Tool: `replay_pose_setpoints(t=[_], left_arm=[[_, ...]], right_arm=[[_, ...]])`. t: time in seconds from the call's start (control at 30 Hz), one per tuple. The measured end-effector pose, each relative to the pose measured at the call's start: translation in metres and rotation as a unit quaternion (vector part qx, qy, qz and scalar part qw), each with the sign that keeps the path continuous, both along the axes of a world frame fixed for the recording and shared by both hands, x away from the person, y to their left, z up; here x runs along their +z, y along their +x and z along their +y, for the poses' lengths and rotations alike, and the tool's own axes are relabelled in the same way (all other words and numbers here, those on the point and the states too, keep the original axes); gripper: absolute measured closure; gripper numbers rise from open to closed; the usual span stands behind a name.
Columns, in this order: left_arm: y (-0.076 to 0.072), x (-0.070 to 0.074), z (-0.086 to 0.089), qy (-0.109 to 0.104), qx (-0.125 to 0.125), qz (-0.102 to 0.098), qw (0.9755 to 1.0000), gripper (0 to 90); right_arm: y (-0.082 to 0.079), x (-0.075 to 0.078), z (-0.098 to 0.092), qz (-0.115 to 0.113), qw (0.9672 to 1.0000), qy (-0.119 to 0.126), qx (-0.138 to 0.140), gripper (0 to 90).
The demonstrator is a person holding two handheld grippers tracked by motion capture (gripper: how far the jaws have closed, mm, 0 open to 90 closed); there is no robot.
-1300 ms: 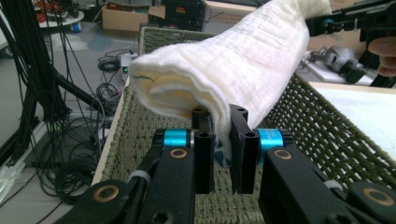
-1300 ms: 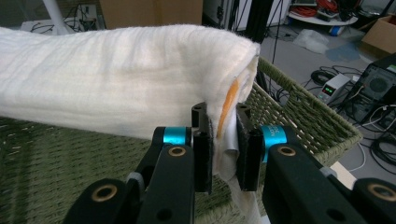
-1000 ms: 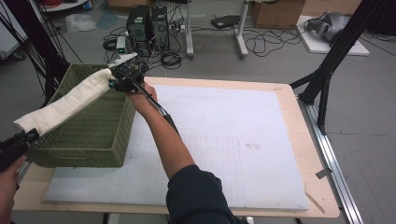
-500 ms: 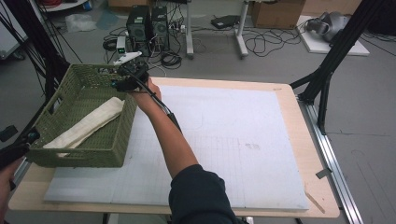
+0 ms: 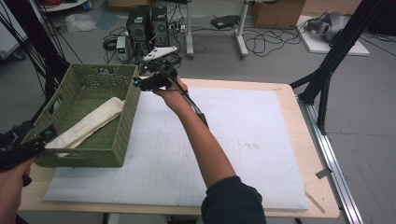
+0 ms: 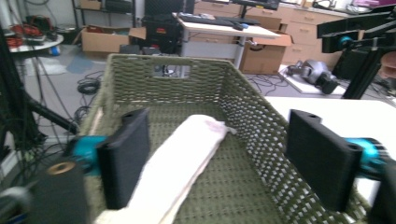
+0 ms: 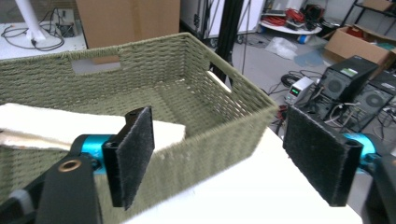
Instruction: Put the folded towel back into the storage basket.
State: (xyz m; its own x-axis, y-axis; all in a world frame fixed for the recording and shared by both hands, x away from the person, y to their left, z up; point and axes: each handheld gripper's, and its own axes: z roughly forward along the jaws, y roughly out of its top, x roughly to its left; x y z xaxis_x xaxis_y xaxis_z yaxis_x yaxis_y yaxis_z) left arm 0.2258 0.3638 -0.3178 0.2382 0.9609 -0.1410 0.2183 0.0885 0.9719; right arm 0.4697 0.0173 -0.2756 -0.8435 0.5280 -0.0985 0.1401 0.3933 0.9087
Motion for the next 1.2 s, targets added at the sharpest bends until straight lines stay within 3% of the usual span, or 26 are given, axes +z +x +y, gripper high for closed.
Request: replay_pose_setpoints(t=[0.2, 0.37, 0.57, 0.63, 0.83, 0.9, 1.0, 1.2], left_arm=[[0.011, 0.0, -0.028, -0.004, -0.045, -0.007, 0.999, 21.4], [0.024, -0.003, -0.053, -0.003, -0.076, -0.001, 0.9971, 21.4], [0.039, -0.007, -0.086, -0.001, -0.119, -0.001, 0.9928, 21.4], [0.043, -0.007, -0.096, -0.001, -0.134, -0.002, 0.991, 21.4], [0.052, -0.009, -0.126, 0.006, -0.172, -0.006, 0.9851, 21.5], [0.054, -0.012, -0.137, 0.011, -0.181, -0.007, 0.9833, 21.6], [0.058, -0.016, -0.153, 0.011, -0.198, -0.005, 0.9802, 21.6], [0.067, -0.025, -0.18, 0.015, -0.233, 0.001, 0.9724, 21.6]], right_arm=[[-0.012, 0.002, -0.044, 0.003, 0.9999, 0.005, -0.01, 21.7], [-0.021, -0.002, -0.078, 0.012, 0.9996, 0.014, -0.02, 21.0], [-0.031, -0.012, -0.116, 0.021, 0.9986, 0.034, -0.035, 16.9], [-0.035, -0.014, -0.127, 0.026, 0.9981, 0.031, -0.046, 12.4], [-0.054, -0.02, -0.165, 0.013, 0.9972, 0.04, -0.062, 12.4], [-0.059, -0.023, -0.177, 0.026, 0.9968, 0.029, -0.07, 11.6], [-0.069, -0.027, -0.195, 0.012, 0.9963, 0.024, -0.082, 11.6], [-0.089, -0.039, -0.23, 0.012, 0.9942, 0.024, -0.105, 11.6]])
